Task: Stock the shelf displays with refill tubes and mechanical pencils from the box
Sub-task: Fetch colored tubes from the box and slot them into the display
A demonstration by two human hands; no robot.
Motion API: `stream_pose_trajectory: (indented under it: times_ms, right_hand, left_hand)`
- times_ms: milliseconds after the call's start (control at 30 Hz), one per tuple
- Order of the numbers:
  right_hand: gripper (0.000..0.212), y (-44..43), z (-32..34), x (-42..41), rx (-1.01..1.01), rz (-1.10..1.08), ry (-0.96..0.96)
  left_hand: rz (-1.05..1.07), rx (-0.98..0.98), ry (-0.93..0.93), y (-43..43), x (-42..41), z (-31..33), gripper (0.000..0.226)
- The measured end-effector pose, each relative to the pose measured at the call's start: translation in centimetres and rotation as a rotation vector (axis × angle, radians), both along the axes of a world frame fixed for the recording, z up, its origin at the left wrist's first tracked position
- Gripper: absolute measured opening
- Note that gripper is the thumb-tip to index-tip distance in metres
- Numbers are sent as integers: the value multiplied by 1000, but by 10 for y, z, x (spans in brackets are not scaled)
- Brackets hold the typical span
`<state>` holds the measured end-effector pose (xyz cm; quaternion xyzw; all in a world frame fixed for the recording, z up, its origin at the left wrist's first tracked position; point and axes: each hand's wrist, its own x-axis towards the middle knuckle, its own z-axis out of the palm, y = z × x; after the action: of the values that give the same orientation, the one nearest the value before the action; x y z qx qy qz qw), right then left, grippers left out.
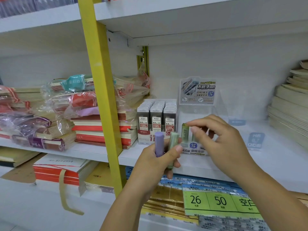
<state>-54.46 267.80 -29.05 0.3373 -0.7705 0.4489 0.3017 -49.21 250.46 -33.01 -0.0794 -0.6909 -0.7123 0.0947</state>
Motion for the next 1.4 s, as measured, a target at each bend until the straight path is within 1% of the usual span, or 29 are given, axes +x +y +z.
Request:
stream_pose_trajectory:
  times_ms: [100, 200, 267, 333, 400, 467, 567, 633, 700, 767, 833, 900, 967, 1000, 1067, 1133, 1233, 1400]
  right_hand:
    - [25, -5, 0, 8, 59, 140, -148]
    - [26, -4, 0, 9, 0, 184, -246]
    - [27, 0, 2, 7, -108, 238, -313]
    - [27, 5, 4, 5, -165, 263, -357]
    - [27, 12, 6, 3, -106, 261, -359]
    - [24, 16, 4, 3, 12, 249, -339]
    - [21, 15, 0, 6, 114, 225, -283]
    - [24, 10, -3, 9, 140, 208, -255]
    - [29, 5, -6, 9, 154, 195, -241]
    - [39, 1, -4, 9, 147, 193, -209]
    - [54, 0, 3, 7, 84, 191, -183]
    - [63, 2, 18, 1, -36, 178, -176]
    - [60, 5, 37, -12, -147, 211, -207]
    - [56, 6, 45, -20, -153, 215, -219]
    - [46, 3, 56, -35, -79, 171, -237]
    - [41, -1, 59, -47, -9, 130, -291]
    - [37, -7, 55, -57, 65, 118, -403]
    - [30, -10, 46, -65, 155, 60, -453]
  left_hand:
    - [-50, -48, 10, 0, -1, -1, 29]
    - [-91, -127, 1, -1, -2, -2, 29]
    - [-133, -95, -19, -2, -2, -4, 35]
    - [-134, 5, -16, -4, -1, -3, 44]
    - [-49, 80, 30, -7, -1, 0, 44]
    - [31, 108, 69, -12, -1, 4, 40]
    - [64, 89, 95, -14, -2, 5, 34]
    - [71, 88, 100, -11, -3, 6, 28]
    - [77, 89, 105, -7, -5, 7, 26]
    - [84, 74, 116, -4, -5, 7, 29]
    - [98, 29, 115, -6, -6, 7, 21]
    - [109, -35, 64, -9, -8, 6, 17]
    - [96, -50, -14, -13, -10, 5, 21]
    - [90, -45, -45, -14, -11, 5, 20]
    - [91, -67, -50, -17, -13, 4, 16]
    - [95, -106, 16, -16, -13, 5, 15]
    - [94, -111, 103, -12, -13, 6, 13]
    - [70, -153, 82, -4, -12, 5, 14]
